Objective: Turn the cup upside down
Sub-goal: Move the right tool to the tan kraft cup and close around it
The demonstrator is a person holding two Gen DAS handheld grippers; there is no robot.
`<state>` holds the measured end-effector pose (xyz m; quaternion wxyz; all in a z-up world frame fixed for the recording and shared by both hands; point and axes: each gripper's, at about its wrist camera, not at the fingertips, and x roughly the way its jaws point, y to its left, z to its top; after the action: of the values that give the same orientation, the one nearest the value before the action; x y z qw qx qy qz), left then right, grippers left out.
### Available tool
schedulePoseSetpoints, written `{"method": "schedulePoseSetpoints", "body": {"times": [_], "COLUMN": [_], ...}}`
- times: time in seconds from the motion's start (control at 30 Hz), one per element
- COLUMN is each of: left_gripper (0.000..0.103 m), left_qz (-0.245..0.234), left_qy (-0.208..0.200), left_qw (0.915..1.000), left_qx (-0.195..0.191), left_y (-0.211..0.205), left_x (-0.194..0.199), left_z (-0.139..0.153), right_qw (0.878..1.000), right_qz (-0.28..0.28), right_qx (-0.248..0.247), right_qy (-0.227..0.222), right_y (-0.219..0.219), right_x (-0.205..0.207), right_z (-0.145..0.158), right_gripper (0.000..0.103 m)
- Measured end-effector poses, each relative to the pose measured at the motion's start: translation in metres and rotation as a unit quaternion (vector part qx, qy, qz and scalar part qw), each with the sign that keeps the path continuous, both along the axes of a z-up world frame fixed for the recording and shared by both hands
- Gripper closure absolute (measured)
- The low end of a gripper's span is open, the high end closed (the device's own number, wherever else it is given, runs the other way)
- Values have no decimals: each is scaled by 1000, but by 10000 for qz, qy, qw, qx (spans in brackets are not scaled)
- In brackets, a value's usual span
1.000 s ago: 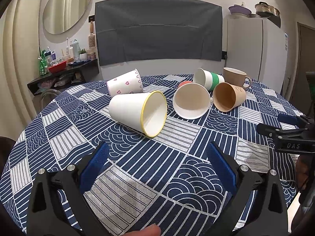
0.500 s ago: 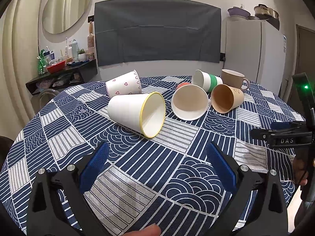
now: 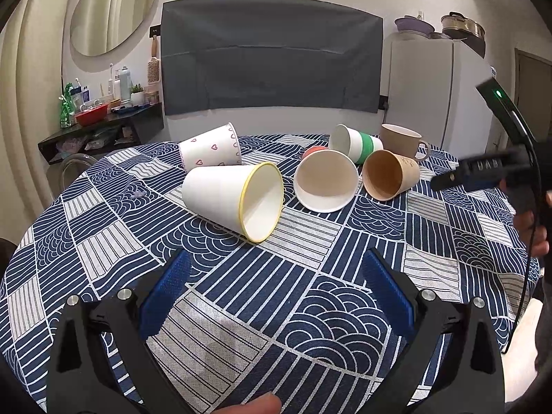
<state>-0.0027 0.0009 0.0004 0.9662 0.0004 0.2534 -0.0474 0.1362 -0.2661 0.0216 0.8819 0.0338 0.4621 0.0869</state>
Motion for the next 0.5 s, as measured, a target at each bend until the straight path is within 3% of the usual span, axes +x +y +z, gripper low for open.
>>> {"method": "schedulePoseSetpoints", "body": {"times": [0.27, 0.5], "left_gripper": [6, 6], "left_qz": [-56, -138], "left_qy": [-9, 18], "left_qw": [9999, 9996], "left_qx": [-141, -228], "left_y": [3, 6], "left_x": [-1, 0], "left_z": [0, 0], "right_qw": [9985, 9866], "right_qz": [158, -408], "right_qx": [-158, 653], "right_qy": [502, 1441], "right_y": [14, 4], "right_x": [50, 86], "right_z": [18, 9], "right_gripper": [8, 8]}}
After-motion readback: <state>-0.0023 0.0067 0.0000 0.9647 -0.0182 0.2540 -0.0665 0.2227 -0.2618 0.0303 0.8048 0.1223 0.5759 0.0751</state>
